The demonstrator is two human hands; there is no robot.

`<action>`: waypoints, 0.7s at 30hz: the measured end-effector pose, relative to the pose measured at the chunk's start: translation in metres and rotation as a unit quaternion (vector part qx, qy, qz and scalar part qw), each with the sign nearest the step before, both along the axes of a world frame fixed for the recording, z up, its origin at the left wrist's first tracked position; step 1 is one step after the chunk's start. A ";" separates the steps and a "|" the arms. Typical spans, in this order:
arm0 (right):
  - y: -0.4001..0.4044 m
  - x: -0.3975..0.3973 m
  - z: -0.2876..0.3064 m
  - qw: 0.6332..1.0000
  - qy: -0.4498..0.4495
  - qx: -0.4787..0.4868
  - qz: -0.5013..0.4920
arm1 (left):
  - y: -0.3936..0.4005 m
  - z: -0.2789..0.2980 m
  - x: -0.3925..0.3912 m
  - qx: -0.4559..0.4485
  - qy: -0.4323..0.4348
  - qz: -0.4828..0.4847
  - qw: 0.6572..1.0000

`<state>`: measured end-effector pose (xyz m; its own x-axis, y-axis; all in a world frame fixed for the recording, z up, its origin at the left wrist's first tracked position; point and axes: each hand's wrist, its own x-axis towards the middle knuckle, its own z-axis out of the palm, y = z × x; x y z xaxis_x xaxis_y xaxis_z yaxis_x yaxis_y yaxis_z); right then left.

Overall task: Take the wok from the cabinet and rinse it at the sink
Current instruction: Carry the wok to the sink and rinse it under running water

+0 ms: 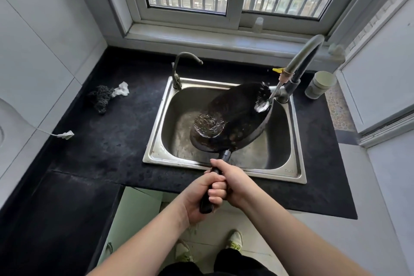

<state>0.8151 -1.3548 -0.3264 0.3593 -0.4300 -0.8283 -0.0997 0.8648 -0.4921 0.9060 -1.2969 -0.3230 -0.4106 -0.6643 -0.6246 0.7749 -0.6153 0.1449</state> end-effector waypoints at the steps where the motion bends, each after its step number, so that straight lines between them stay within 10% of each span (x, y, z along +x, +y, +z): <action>1: 0.001 0.000 -0.001 0.999 -0.027 0.017 -0.003 | -0.001 0.003 0.000 -0.001 -0.065 -0.017 0.998; 10: 0.013 0.007 -0.004 0.995 -0.075 0.069 0.008 | 0.007 0.013 0.007 -0.028 -0.267 -0.104 0.958; 21: 0.026 0.013 0.019 0.994 -0.050 0.091 -0.011 | 0.012 0.036 0.007 -0.035 -0.317 -0.147 0.936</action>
